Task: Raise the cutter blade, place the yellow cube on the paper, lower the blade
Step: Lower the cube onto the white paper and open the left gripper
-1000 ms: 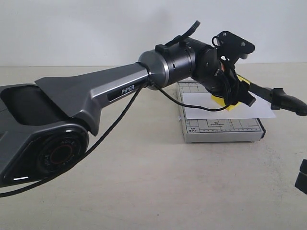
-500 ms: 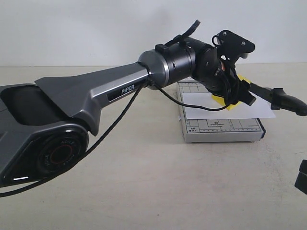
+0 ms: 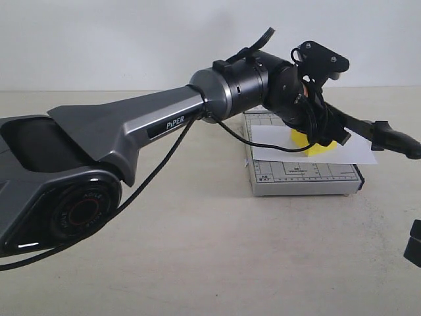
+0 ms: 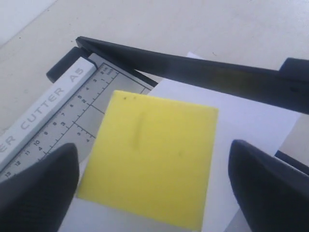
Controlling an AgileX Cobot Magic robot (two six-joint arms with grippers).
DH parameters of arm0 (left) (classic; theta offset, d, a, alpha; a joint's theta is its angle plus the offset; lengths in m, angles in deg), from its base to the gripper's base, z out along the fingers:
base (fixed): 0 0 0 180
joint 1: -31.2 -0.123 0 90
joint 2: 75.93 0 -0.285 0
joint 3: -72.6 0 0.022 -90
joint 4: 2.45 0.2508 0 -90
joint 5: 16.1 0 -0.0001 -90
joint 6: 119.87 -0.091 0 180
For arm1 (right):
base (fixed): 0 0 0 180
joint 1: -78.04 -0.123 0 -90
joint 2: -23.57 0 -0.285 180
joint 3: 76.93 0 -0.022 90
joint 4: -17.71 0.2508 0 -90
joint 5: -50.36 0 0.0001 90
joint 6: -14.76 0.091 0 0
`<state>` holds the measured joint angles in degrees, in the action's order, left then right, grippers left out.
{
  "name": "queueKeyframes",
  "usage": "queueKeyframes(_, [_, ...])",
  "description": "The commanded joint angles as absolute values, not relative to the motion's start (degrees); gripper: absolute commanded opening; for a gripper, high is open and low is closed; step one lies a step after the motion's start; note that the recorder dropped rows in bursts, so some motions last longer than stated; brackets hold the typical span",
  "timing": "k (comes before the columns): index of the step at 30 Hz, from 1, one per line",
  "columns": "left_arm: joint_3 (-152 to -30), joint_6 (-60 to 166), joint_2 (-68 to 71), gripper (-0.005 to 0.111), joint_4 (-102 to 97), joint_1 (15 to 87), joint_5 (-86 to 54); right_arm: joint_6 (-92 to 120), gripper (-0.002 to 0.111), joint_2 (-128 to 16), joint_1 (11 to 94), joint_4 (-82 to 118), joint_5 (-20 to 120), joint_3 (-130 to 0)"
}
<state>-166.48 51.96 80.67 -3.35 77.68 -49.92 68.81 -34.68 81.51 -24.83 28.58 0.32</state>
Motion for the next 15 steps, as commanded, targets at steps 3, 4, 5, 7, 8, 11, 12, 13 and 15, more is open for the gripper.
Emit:
queueKeyframes(3, [-167.1,51.8,79.9,0.081,-3.3,77.7,-49.3,68.7,0.0,-34.6,81.5,-25.2,27.9,0.3])
queueKeyframes(4, [-167.6,51.8,79.5,0.081,-3.3,77.7,-49.7,68.7,0.0,-34.6,81.5,-25.2,27.9,0.3])
queueKeyframes(5, [-168.0,51.8,79.1,0.081,-3.3,77.7,-50.6,68.7,0.0,-34.6,81.5,-25.2,27.9,0.3])
queueKeyframes(7, [-169.3,51.8,77.8,0.081,-3.3,77.7,-53.2,68.7,0.0,-34.6,81.5,-25.2,27.9,0.3])
queueKeyframes(8, [-170.0,51.8,77.1,0.081,-3.3,77.7,-55.2,68.7,0.0,-34.6,81.5,-25.2,27.9,0.3])
queueKeyframes(11, [-171.1,52.1,74.4,0.081,-3.3,77.7,-60.5,68.7,0.0,-34.6,81.5,-25.2,27.9,0.3])
queueKeyframes(12, [-171.1,52.3,73.3,0.08,-3.5,77.7,-62.1,68.7,0.0,-34.6,81.5,-25.2,27.9,0.3])
queueKeyframes(13, [-171.1,52.3,72.2,0.079,-3.7,77.8,-64.0,68.7,0.0,-34.6,81.5,-25.2,27.9,0.3])
queueKeyframes(15, [-171.1,52.8,70.5,0.07,-4.6,77.8,-67.9,68.7,0.0,-34.6,81.5,-25.2,27.9,0.3])
